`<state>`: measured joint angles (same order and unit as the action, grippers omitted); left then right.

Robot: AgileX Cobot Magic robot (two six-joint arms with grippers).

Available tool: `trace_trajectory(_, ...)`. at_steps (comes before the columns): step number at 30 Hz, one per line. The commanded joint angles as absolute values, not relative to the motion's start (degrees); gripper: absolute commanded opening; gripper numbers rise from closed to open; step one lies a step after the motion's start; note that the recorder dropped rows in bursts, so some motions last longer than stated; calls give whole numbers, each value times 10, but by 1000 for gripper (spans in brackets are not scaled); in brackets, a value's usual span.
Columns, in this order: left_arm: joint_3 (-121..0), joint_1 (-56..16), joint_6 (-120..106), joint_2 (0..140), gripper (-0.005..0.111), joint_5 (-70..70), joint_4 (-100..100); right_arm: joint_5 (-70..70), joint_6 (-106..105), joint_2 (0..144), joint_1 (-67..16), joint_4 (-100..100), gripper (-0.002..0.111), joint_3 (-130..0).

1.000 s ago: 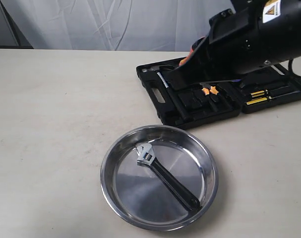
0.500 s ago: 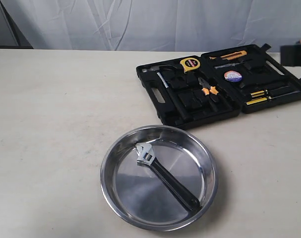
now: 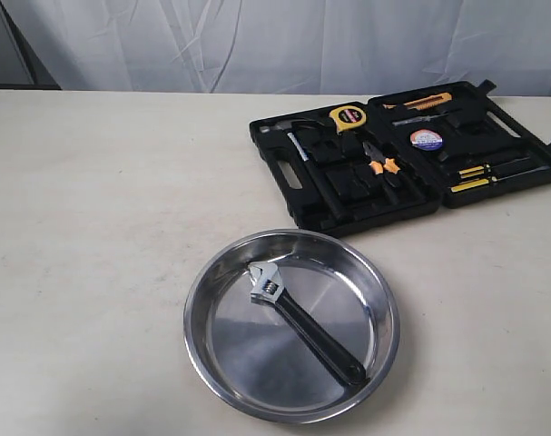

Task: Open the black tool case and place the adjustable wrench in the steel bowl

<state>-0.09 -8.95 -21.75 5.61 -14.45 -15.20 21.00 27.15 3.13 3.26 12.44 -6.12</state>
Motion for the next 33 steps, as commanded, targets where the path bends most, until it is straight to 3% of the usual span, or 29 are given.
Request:
trace_trajectory(1, 0, -93, -215, 54, 0, -137, -154, 183, 270, 0, 40, 130, -1, -6)
trace_trajectory(33, 0, -93, -215, 54, 0, -137, -154, 179, 270, 0, 40, 99, -1, 0)
